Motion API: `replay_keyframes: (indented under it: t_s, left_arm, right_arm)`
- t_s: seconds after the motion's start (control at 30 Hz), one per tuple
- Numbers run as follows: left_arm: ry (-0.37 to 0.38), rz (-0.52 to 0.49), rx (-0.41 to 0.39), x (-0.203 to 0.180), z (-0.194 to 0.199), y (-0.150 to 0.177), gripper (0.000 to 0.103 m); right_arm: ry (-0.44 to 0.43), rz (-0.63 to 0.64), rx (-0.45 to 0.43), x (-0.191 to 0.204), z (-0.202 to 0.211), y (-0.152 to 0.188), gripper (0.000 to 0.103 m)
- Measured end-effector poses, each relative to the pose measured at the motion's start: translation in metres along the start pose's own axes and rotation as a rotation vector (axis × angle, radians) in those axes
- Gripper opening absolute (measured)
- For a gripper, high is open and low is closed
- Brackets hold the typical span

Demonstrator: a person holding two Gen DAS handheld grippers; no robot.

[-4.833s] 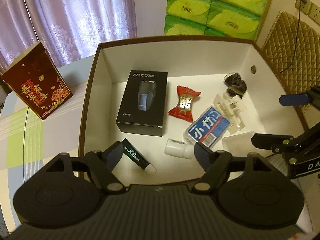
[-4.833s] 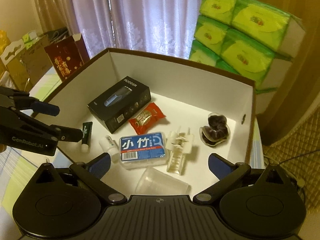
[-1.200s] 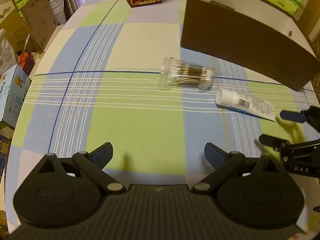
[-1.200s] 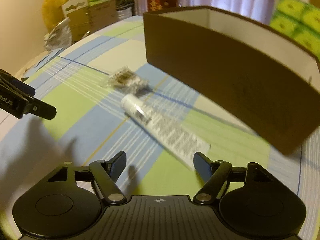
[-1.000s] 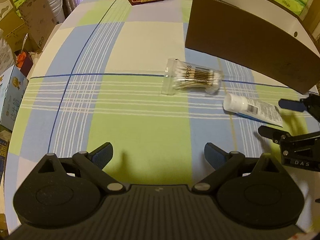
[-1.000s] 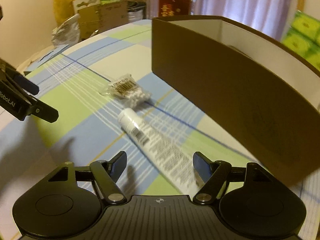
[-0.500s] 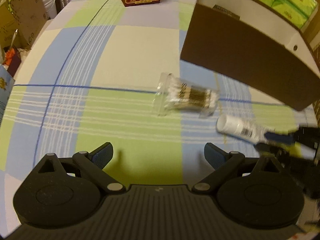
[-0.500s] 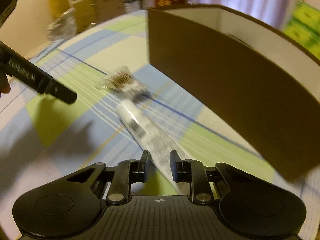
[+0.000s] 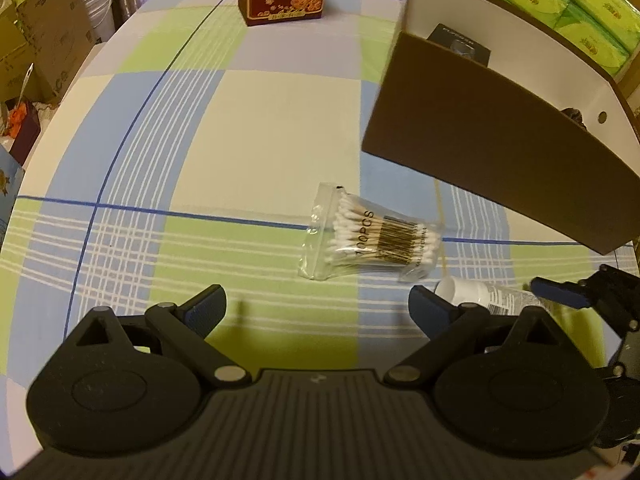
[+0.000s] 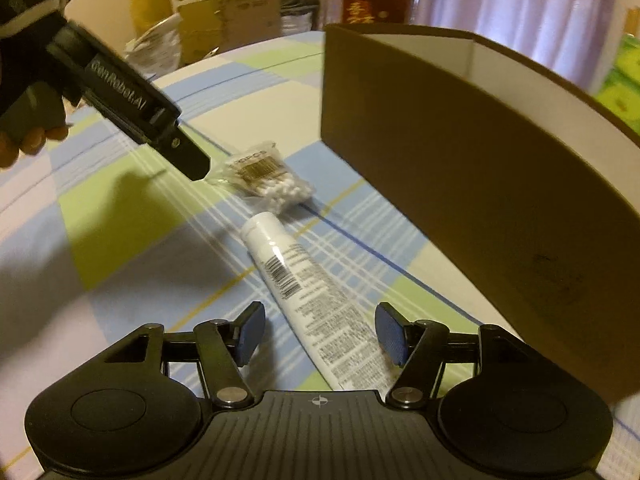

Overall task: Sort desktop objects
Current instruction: 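Grasp the clear cotton swab bag with the left tool while the right tool holds the tube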

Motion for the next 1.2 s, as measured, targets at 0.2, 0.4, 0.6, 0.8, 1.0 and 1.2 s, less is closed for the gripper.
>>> replay_keyframes:
  t_s: [0.2, 0.4, 0.6, 0.8, 1.0, 1.2]
  left_arm:
    - [0.004, 0.019, 0.002, 0.0, -0.001, -0.002, 0.096]
    - [0.025, 0.024, -0.016, -0.019, -0.005, -0.014, 0.096]
    - [0.019, 0.062, -0.018, -0.043, -0.031, -0.037, 0.096]
    - [0.0, -0.005, 0.035, -0.046, -0.05, -0.031, 0.092]
    - [0.032, -0.093, 0.067, -0.013, -0.037, -0.007, 0.089]
    - [0.025, -0.1, 0.033, 0.025, -0.021, -0.003, 0.078]
  right_arm:
    - [0.08, -0.103, 0.112, -0.003, 0.004, 0.004, 0.044]
    - [0.216, -0.384, 0.193, -0.031, 0.028, 0.038, 0.044]
    - [0.262, -0.515, 0.192, -0.05, 0.049, 0.065, 0.044]
    - [0.279, -0.533, 0.192, -0.052, 0.057, 0.074, 0.045]
    - [0.274, -0.532, 0.188, -0.051, 0.055, 0.078, 0.045]
    - [0.266, -0.517, 0.196, -0.049, 0.05, 0.077, 0.046]
Point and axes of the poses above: each gripper's, at about its wrist camera, not at the fingertips, and z roughly against the way its jaws point, x to its left, y to its underside, the point moved 3 cm from there along -z, roughly the way its jaws point, and after that the axes turned 15 degrees about z, right-handed, at the moved point
